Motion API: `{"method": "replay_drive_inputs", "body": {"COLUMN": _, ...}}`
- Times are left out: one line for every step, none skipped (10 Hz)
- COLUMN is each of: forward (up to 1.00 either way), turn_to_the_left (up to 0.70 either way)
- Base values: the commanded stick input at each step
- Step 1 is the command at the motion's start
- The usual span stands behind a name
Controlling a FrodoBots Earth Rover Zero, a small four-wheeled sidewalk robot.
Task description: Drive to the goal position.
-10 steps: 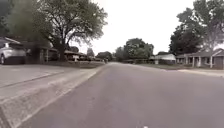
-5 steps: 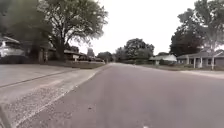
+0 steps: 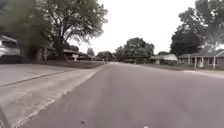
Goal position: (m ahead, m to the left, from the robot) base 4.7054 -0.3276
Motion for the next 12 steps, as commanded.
{"method": "replay_drive_inputs", "body": {"forward": 0.70, "turn_to_the_left": 0.00}}
{"method": "replay_drive_inputs", "body": {"forward": 0.70, "turn_to_the_left": 0.00}}
{"method": "replay_drive_inputs", "body": {"forward": 0.70, "turn_to_the_left": 0.00}}
{"method": "replay_drive_inputs", "body": {"forward": 0.70, "turn_to_the_left": 0.00}}
{"method": "replay_drive_inputs", "body": {"forward": 0.70, "turn_to_the_left": 0.00}}
{"method": "replay_drive_inputs", "body": {"forward": 0.70, "turn_to_the_left": 0.00}}
{"method": "replay_drive_inputs", "body": {"forward": 0.70, "turn_to_the_left": 0.00}}
{"method": "replay_drive_inputs", "body": {"forward": 0.70, "turn_to_the_left": 0.00}}
{"method": "replay_drive_inputs", "body": {"forward": 0.70, "turn_to_the_left": 0.00}}
{"method": "replay_drive_inputs", "body": {"forward": 0.70, "turn_to_the_left": 0.00}}
{"method": "replay_drive_inputs", "body": {"forward": 0.70, "turn_to_the_left": 0.00}}
{"method": "replay_drive_inputs", "body": {"forward": 0.70, "turn_to_the_left": 0.00}}
